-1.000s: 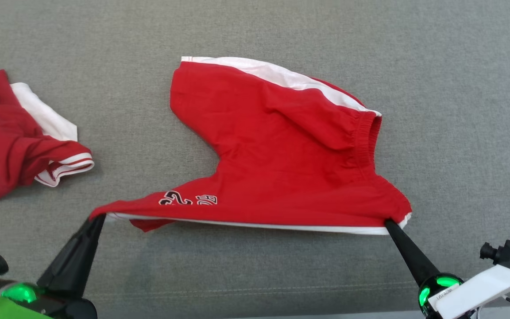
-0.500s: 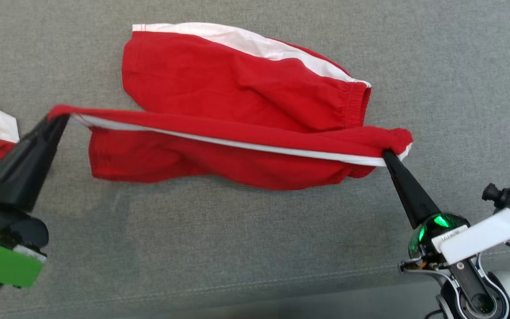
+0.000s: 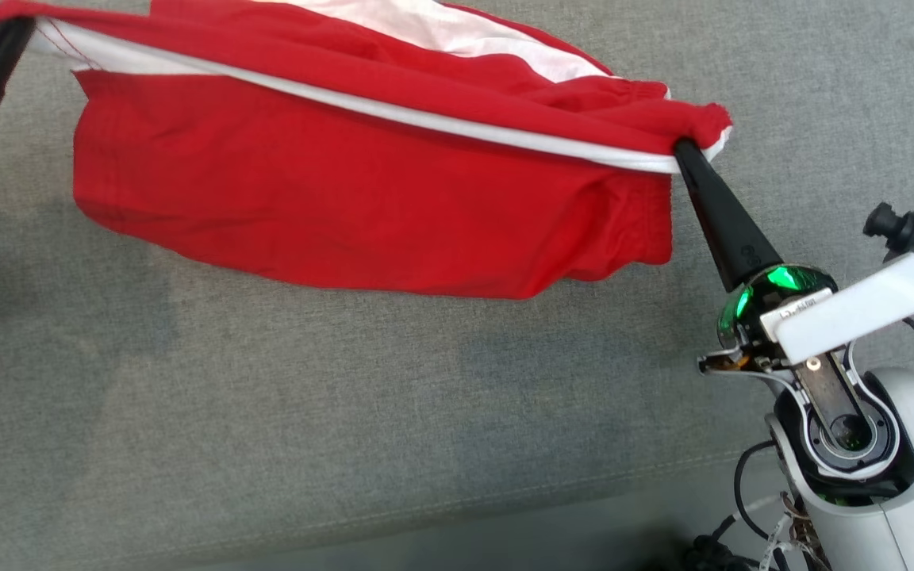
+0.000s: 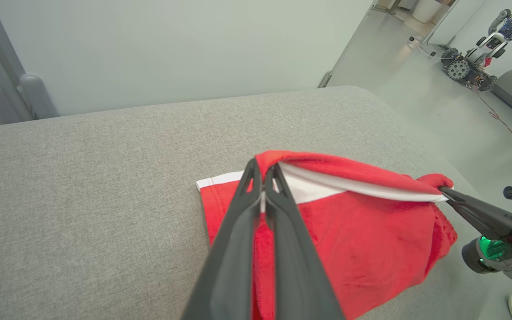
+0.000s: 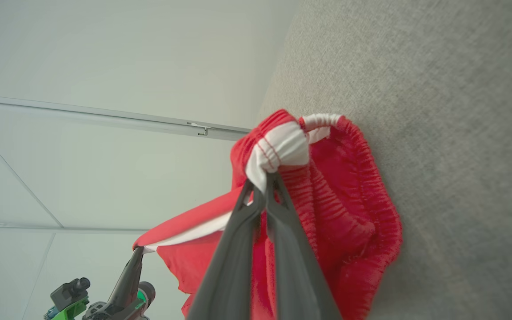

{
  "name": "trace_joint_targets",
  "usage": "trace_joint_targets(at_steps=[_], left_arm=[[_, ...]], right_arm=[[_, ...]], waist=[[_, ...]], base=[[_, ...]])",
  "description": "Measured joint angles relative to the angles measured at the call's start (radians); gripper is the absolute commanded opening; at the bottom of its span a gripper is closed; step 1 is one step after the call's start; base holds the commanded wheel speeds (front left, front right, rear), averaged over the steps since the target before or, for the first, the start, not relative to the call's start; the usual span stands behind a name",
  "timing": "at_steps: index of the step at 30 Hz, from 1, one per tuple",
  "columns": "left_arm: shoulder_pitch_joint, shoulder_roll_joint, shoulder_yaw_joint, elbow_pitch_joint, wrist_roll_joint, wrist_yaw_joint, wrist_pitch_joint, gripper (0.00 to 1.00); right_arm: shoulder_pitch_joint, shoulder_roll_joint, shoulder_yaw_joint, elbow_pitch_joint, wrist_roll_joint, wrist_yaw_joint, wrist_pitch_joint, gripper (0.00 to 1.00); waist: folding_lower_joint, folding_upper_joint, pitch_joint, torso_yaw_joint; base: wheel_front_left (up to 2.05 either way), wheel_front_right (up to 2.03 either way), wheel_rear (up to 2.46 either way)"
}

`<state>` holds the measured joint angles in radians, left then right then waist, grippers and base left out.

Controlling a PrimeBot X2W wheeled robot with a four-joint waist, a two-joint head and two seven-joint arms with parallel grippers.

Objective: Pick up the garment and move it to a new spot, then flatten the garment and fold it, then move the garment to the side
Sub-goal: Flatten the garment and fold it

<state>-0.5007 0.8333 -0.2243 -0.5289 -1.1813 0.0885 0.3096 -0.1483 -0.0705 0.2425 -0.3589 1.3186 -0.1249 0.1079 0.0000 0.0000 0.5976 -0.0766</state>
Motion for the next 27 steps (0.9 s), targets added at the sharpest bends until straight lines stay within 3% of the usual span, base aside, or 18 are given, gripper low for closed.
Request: trace_joint_targets(at_steps=[7, 17, 20, 21, 22, 23, 24, 27], left_arm=[[-0.156, -0.001, -0.041, 0.086, -0.001, 0.0, 0.07, 0.0], [-0.308, -0.043, -0.128, 0.208, 0.021, 0.0, 0.143, 0.0], [-0.345, -0.077, -0.16, 0.274, 0.031, 0.0, 0.158, 0.0], [-0.351, -0.087, -0.167, 0.291, 0.035, 0.0, 0.161, 0.0], [-0.356, -0.097, -0.172, 0.306, 0.035, 0.0, 0.162, 0.0], [-0.361, -0.104, -0.178, 0.319, 0.035, 0.0, 0.166, 0.0], [-0.367, -0.109, -0.183, 0.333, 0.035, 0.0, 0.17, 0.1], [-0.382, -0.126, -0.203, 0.372, 0.048, 0.0, 0.174, 0.34]], right_arm=[[-0.095, 0.0, 0.002, 0.014, -0.026, 0.0, 0.012, 0.0], [-0.113, 0.006, 0.013, 0.072, -0.037, 0.0, 0.021, 0.0], [-0.129, 0.009, 0.013, 0.089, -0.048, 0.0, 0.021, 0.07], [-0.135, 0.009, 0.014, 0.092, -0.051, 0.0, 0.021, 0.16], [-0.141, 0.009, 0.013, 0.092, -0.053, 0.0, 0.02, 0.32], [-0.147, 0.009, 0.013, 0.094, -0.056, -0.001, 0.019, 0.58], [-0.154, 0.009, 0.012, 0.096, -0.062, -0.001, 0.016, 1.0], [-0.176, 0.009, 0.0, 0.104, -0.071, -0.002, 0.005, 1.0]], waist=[[0.0, 0.0, 0.046, -0.031], [0.0, 0.0, 0.082, -0.056], [0.0001, 0.0, 0.093, -0.061], [0.0001, 0.0, 0.094, -0.061], [0.0, 0.0, 0.095, -0.062], [0.0, 0.0, 0.096, -0.061], [0.0, 0.0, 0.096, -0.061], [0.0, 0.0, 0.096, -0.059]], base=[[0.0, 0.0, 0.0], [0.0, 0.0, 0.0], [0.0, 0.0, 0.0], [0.0, 0.0, 0.0], [0.0, 0.0, 0.0], [0.0, 0.0, 0.0], [0.0, 0.0, 0.0], [0.0, 0.0, 0.0]])
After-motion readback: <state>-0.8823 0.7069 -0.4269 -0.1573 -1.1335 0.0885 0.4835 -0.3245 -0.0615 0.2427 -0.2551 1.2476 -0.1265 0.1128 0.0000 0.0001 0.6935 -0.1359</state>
